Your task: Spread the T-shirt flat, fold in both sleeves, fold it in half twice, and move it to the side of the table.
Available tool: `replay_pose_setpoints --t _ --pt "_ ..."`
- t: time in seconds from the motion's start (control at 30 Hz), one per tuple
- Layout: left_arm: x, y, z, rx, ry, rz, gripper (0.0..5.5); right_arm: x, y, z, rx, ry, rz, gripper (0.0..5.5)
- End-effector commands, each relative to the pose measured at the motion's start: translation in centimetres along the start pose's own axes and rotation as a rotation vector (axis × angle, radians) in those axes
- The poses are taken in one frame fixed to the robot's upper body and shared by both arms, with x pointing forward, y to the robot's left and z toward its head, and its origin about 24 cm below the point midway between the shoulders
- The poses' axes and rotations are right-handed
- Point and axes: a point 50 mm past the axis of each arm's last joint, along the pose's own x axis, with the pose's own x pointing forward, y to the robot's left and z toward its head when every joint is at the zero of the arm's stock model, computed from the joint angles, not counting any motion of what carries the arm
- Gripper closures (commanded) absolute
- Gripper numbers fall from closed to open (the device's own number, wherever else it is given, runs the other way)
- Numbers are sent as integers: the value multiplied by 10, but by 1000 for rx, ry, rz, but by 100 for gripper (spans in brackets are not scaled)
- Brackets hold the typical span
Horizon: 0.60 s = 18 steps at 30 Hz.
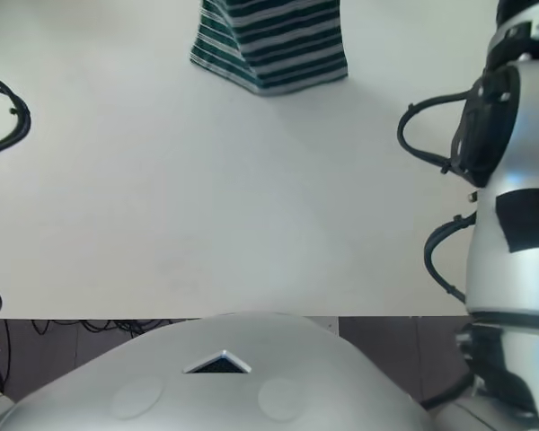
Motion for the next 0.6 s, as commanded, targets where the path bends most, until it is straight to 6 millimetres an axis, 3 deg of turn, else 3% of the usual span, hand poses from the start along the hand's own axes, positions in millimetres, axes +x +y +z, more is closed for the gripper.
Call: replay_pose_setpoints --t 0.03,0.17,0.3,0.43,0.5,0.57,0.6 --pt "4 31 8 19 27 92 546 7 -25 24 -80 -3 -103 550" --pt "5 52 18 25 16 172 546 10 -38 43 -129 -42 -170 550" --pt "2 51 12 30 12 194 546 10 -37 47 -162 -78 -180 550" --pt "-6 10 -8 -34 -21 38 546 1 -13 26 -139 -145 5 550" --pt "-23 -25 -25 -142 -80 -84 546 -18 13 0 -93 -216 207 550" --pt "-64 -64 -38 -333 -252 -221 546 -66 42 -28 46 -345 449 550" --pt "-107 -75 -30 -466 -405 -276 546 -112 56 -39 142 -415 589 550"
